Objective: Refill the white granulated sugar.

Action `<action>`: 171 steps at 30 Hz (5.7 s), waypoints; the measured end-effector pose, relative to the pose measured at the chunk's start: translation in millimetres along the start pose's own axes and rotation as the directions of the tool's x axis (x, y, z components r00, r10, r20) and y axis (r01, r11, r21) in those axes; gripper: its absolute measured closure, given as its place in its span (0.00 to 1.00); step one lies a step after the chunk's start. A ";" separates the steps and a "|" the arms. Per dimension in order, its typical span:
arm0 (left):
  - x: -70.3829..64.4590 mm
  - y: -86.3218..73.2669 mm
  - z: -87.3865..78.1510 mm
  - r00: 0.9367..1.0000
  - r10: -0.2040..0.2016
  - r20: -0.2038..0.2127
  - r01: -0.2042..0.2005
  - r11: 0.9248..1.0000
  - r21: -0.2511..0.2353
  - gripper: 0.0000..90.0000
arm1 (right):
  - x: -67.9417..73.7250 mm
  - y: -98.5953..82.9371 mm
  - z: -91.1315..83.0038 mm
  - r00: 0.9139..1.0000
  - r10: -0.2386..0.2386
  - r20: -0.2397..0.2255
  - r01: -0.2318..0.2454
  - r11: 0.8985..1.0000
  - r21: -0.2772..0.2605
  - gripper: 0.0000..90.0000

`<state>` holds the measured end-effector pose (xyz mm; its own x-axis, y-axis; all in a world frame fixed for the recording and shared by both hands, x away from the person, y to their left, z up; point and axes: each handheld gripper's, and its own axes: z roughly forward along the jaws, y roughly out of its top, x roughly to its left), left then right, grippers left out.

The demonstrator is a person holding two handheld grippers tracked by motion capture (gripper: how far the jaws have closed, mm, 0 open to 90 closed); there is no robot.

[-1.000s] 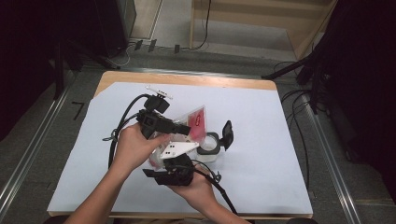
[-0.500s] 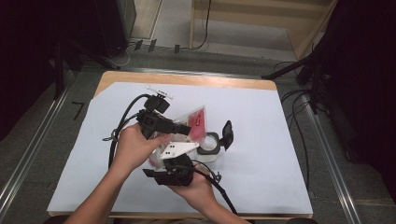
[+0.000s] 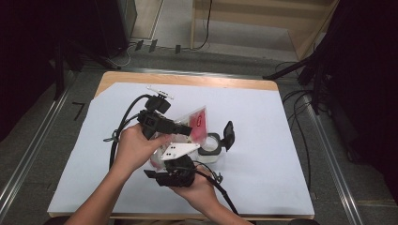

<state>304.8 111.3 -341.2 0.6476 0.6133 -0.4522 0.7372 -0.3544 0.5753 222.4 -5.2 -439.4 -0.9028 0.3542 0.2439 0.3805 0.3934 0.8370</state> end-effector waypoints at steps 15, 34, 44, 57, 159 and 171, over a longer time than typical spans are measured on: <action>2.2 0.0 -0.4 1.000 0.001 0.007 -0.001 1.000 0.003 0.79 | -0.1 0.6 0.5 1.000 0.005 0.000 -0.005 1.000 0.006 0.70; 8.1 1.8 -0.3 0.999 -0.018 0.029 0.017 1.000 0.007 0.79 | -0.3 2.5 0.6 1.000 0.010 -0.001 -0.010 1.000 0.015 0.70; 7.7 3.1 0.2 1.000 -0.016 0.027 0.016 1.000 0.008 0.79 | -0.7 3.1 -0.1 1.000 0.009 -0.001 -0.009 1.000 0.015 0.70; 8.6 3.3 -0.3 0.999 -0.018 0.027 0.017 1.000 0.014 0.79 | -1.2 4.3 0.7 1.000 0.008 -0.001 -0.008 1.000 0.025 0.70; 3.9 4.0 1.1 1.000 0.002 0.025 -0.002 1.000 -0.001 0.78 | -1.6 3.9 -1.5 1.000 0.005 0.003 -0.005 1.000 0.024 0.70; 3.3 4.6 1.3 1.000 0.003 0.020 -0.003 1.000 0.004 0.78 | -1.4 4.0 -1.8 1.000 0.010 0.002 -0.010 1.000 0.024 0.70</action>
<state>310.5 110.8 -340.9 0.6538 0.5980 -0.4636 0.7358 -0.3593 0.5740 224.8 -5.7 -435.5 -0.8984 0.3600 0.2516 0.3945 0.4095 0.8226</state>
